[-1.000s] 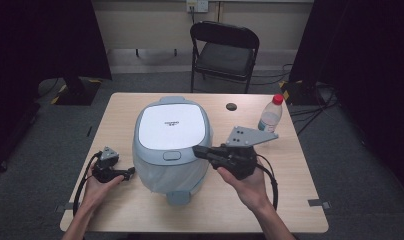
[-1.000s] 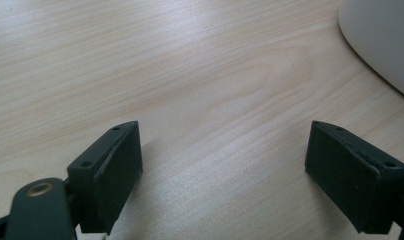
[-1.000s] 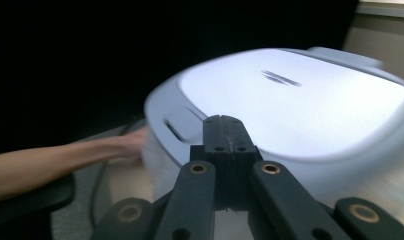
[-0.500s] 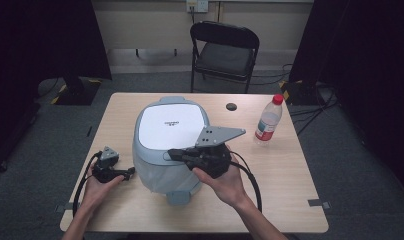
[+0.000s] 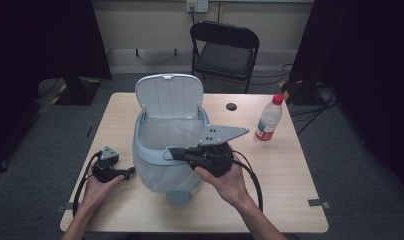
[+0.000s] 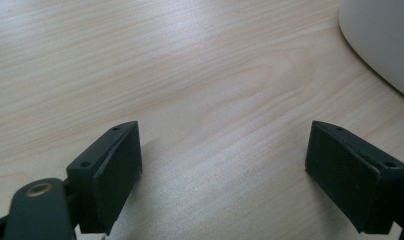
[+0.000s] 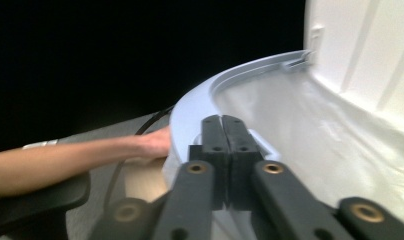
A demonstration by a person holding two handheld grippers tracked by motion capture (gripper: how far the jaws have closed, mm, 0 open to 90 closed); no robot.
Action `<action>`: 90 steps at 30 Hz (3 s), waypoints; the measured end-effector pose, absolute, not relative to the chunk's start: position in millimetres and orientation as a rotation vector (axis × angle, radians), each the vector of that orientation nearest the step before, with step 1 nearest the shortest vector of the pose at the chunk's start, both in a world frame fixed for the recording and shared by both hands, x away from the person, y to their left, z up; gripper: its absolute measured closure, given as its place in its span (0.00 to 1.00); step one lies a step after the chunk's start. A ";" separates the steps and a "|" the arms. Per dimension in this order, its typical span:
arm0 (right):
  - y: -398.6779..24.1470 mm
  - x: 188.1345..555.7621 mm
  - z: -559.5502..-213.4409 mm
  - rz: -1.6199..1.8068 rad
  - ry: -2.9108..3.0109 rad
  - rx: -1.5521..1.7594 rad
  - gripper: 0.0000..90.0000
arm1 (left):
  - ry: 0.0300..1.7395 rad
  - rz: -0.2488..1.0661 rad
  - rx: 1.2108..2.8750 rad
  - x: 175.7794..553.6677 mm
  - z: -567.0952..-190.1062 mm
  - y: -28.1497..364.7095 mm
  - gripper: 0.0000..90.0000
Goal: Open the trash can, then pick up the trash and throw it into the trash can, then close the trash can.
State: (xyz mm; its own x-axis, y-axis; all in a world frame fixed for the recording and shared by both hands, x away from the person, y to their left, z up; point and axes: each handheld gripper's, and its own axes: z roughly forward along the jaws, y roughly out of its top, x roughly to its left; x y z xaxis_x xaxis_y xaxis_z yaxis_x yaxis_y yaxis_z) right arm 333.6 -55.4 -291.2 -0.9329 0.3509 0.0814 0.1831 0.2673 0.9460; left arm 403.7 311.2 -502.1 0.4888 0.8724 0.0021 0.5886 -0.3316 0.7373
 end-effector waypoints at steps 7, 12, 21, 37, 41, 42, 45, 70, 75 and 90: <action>-83.7 338.7 -288.7 1.764 2.292 0.604 0.90 | 1.202 0.534 2.047 404.1 -502.1 311.2 0.16; -111.7 340.5 -294.8 1.738 2.221 0.713 0.85 | 1.201 0.532 2.047 404.3 -502.1 311.3 0.16; -152.2 354.3 -327.1 1.656 2.102 0.967 0.52 | 1.201 0.532 2.046 404.4 -502.0 311.3 0.16; -205.1 413.9 -417.4 1.294 2.084 1.373 0.29 | 1.202 0.531 2.047 404.4 -502.0 311.3 0.16; -222.7 424.8 -427.6 1.239 2.038 1.425 0.27 | 1.202 0.531 2.046 404.4 -502.1 311.2 0.16; -227.6 427.9 -430.7 1.221 2.027 1.444 0.26 | 1.202 0.531 2.046 404.4 -502.1 311.2 0.16; -237.5 434.9 -437.7 1.161 2.010 1.479 0.23 | 1.203 0.532 2.044 404.5 -502.1 311.0 0.16; -272.3 500.8 -450.1 1.018 1.886 1.521 0.16 | 1.209 0.529 2.037 404.7 -502.4 310.4 0.16; -263.6 512.4 -451.9 1.001 1.897 1.504 0.24 | 1.206 0.530 2.043 404.8 -502.2 310.8 0.16; -252.4 472.0 -454.7 1.030 1.949 1.460 0.30 | 1.206 0.530 2.043 404.7 -502.2 310.7 0.16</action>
State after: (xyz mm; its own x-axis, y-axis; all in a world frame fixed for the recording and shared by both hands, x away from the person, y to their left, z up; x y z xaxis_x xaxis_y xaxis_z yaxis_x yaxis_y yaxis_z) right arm 472.0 -252.4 -454.7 -0.3061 0.9506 0.0521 0.5789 0.1424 0.8028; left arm 404.7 310.7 -502.2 0.4840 0.8751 -0.0019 0.5907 -0.3252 0.7385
